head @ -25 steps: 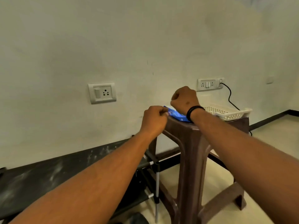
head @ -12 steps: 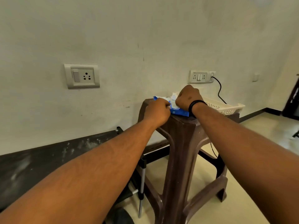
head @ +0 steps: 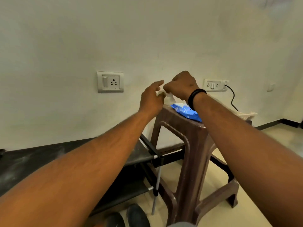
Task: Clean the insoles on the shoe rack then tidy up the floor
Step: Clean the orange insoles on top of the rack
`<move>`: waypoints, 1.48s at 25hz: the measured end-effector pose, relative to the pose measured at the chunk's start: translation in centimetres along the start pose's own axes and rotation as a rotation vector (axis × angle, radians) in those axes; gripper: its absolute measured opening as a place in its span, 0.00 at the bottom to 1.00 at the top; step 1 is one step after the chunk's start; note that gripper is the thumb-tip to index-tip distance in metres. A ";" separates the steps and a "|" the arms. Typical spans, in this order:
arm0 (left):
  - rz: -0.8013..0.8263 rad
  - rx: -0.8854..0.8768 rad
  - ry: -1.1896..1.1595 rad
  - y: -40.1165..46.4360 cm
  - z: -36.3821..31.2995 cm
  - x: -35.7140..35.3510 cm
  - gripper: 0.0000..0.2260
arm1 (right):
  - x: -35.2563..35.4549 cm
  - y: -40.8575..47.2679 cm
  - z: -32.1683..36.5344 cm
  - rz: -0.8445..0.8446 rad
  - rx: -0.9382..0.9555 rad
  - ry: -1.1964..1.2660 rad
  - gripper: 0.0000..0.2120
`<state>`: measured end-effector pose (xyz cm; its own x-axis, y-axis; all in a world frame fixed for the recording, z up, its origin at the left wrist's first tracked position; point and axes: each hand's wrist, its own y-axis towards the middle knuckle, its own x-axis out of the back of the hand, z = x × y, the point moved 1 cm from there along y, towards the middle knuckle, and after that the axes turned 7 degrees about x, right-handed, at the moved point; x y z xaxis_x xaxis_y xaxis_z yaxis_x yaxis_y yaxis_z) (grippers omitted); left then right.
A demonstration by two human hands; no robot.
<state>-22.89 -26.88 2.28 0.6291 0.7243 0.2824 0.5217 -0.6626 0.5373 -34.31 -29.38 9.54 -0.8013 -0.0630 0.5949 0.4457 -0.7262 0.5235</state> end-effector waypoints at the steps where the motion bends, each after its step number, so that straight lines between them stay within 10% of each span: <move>1: -0.005 0.001 0.002 -0.4 0.0 2.0 0.13 | -0.7 -0.8 1.2 0.068 -0.016 0.067 0.05; 11: 0.110 0.451 0.114 -11.1 8.5 22.5 0.06 | -16.6 -7.6 9.2 0.712 -0.056 0.104 0.06; 19: 0.677 0.842 0.478 -22.9 17.9 23.4 0.09 | -28.8 -20.1 2.8 1.344 -0.263 -0.085 0.11; 23: 0.820 1.001 0.581 -28.4 21.8 21.8 0.11 | -32.9 -26.3 -2.6 1.307 -0.346 -0.047 0.12; 29: 0.332 1.229 0.474 -35.7 28.7 18.5 0.14 | -37.0 -37.7 -8.4 1.183 -0.674 0.160 0.10; 37: 0.042 1.597 0.536 -47.2 32.6 14.8 0.17 | -40.4 -41.9 -10.4 1.113 -0.580 0.060 0.02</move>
<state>-19.47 8.87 -44.78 0.5790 0.4586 0.6741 0.7424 0.0452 -0.6684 -24.74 -3.55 -42.82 -0.1276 -0.8539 0.5046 0.6623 -0.4521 -0.5975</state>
